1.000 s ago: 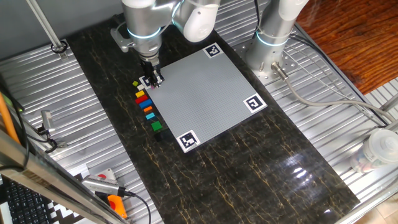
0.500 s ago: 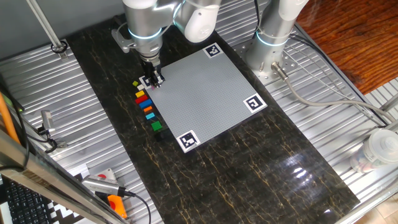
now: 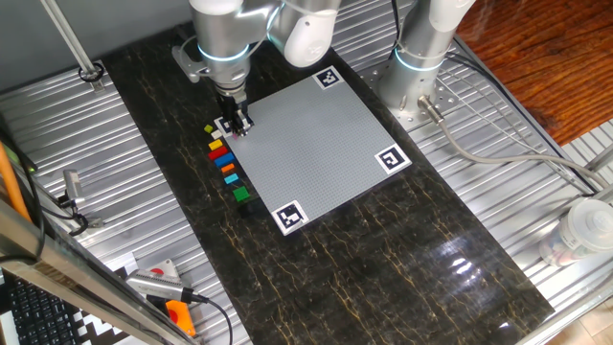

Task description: Build with small Lego blocks

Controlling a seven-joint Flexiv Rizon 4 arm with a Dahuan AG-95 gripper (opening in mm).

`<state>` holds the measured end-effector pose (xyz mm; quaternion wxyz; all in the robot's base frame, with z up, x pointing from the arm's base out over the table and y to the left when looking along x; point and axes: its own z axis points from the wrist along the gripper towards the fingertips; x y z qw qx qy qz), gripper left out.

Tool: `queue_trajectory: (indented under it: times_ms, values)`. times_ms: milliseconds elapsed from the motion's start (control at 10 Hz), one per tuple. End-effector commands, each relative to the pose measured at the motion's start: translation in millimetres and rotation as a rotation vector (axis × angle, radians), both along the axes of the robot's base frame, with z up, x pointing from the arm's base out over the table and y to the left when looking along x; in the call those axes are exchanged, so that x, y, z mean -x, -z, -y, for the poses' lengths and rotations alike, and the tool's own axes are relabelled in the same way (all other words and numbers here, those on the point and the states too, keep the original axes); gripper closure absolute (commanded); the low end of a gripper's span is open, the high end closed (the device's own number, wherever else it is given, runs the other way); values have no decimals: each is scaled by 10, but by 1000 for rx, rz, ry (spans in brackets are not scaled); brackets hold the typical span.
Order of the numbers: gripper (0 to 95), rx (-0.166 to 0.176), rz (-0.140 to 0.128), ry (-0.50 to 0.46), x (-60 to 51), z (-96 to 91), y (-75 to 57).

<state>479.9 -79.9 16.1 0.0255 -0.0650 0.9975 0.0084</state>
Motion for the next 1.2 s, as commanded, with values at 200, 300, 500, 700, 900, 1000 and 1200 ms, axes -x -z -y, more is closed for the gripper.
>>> queue_trajectory:
  times_ms: [200,300,500,700,900,1000,1200]
  values:
    - [950,-1,1,-5,-7,-3,16]
    - [950,-1,1,-5,-7,-3,18]
    - [950,0,4,-6,-8,-3,22]
    - [950,0,6,-3,-23,-2,20]
    - [950,1,6,0,-51,-1,16]
    - [950,2,7,1,-51,-1,17]
    - [950,4,8,11,-51,-1,24]
